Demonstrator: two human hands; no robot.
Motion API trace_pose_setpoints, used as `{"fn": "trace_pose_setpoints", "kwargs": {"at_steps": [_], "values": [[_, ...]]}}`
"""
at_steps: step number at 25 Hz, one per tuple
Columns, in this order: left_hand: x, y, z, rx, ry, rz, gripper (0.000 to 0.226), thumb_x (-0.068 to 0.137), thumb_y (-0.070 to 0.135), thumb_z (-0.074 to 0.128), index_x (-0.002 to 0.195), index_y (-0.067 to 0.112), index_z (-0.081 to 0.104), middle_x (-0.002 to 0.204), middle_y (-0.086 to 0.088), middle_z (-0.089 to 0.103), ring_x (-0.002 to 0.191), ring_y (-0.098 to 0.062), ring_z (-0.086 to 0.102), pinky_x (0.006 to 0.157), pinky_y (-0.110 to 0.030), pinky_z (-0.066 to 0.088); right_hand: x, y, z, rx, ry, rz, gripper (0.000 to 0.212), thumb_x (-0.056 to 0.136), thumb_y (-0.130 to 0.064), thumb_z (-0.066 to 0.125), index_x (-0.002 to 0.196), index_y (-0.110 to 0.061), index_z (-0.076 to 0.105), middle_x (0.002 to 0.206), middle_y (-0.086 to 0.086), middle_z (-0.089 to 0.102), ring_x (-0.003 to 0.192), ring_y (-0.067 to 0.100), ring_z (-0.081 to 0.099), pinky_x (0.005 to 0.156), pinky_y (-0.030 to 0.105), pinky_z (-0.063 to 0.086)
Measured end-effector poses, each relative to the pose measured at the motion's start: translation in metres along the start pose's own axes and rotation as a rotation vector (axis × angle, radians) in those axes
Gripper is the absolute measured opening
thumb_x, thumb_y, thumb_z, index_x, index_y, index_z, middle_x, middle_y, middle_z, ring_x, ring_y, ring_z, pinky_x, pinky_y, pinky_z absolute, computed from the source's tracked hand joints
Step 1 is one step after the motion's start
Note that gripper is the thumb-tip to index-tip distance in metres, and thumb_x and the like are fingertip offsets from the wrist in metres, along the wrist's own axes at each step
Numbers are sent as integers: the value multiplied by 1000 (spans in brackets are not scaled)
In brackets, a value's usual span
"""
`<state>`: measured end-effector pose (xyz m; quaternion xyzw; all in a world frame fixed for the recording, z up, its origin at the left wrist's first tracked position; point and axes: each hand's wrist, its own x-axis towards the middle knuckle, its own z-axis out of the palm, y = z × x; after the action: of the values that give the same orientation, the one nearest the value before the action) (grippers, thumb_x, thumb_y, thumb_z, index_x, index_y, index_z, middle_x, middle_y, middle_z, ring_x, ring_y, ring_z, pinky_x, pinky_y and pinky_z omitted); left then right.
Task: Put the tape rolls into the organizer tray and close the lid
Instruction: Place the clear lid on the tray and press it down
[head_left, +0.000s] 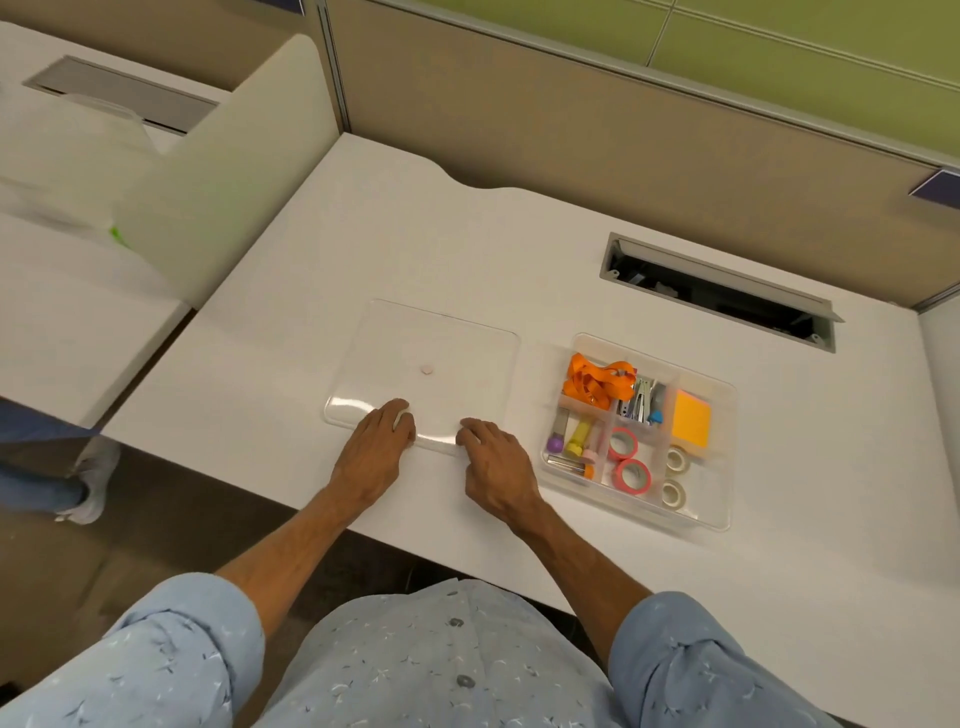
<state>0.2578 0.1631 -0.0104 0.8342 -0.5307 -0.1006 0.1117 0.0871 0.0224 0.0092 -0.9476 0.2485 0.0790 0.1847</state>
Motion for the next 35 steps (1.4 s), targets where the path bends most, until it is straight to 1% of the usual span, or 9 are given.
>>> {"fn": "trace_pose_setpoints", "kwargs": {"at_steps": [6,13,16,18,20,22,26,30,35], "values": [[-15,-18,-8,-22,137,65,22,104,-8,52,118,0,67,147,-22,61,142,-36,57,124,-51,43,3,29,-24,-7,55,58,82,102,9,47,171,-21,13,181,3,9,169,21,10,138,39,19],[-13,-32,-32,-47,364,60,18,111,9,51,127,12,58,139,-7,66,145,-26,53,128,-53,34,20,26,-47,53,204,1,49,115,-20,42,163,-27,42,168,-7,43,159,16,40,129,39,38],[-1,-37,-47,0,454,-25,35,114,29,41,145,14,50,169,-9,38,164,-25,25,133,-59,19,23,20,-58,142,348,-16,43,109,-17,54,150,-24,62,151,-6,65,141,16,63,114,36,55],[12,-38,-62,-8,552,-203,59,113,39,34,166,16,24,180,-9,4,167,-27,4,137,-54,3,26,15,-64,206,431,34,37,105,-20,59,139,-28,71,135,-7,77,123,16,73,97,34,60],[24,-35,-79,-149,680,-407,69,113,44,31,170,19,1,180,-9,-7,168,-25,-2,137,-48,-3,30,9,-70,276,481,120,27,105,-28,61,126,-33,76,114,-8,83,100,19,78,84,34,58],[31,-33,-83,-320,734,-553,70,115,42,33,169,16,-4,180,-12,-5,167,-26,0,137,-51,1,37,7,-78,454,482,145,18,105,-32,58,113,-32,74,104,-12,83,88,14,78,80,35,60],[42,-31,-78,-531,541,-670,65,115,32,36,169,13,4,178,-14,13,165,-31,13,136,-57,12,46,21,-96,966,281,49,13,104,-21,59,104,-17,71,97,-3,85,84,21,81,82,40,64],[52,-22,-87,-618,484,-724,49,115,30,36,161,14,33,156,-17,50,145,-38,45,123,-58,34,39,41,-104,1130,127,72,24,105,-30,62,110,-8,70,101,5,86,79,24,76,67,30,50],[68,-13,-89,-593,381,-852,42,114,29,40,145,4,53,146,-23,59,137,-44,53,118,-57,41,18,70,-107,1220,127,114,29,106,-28,63,113,0,69,105,10,85,72,21,70,63,31,43]]}}
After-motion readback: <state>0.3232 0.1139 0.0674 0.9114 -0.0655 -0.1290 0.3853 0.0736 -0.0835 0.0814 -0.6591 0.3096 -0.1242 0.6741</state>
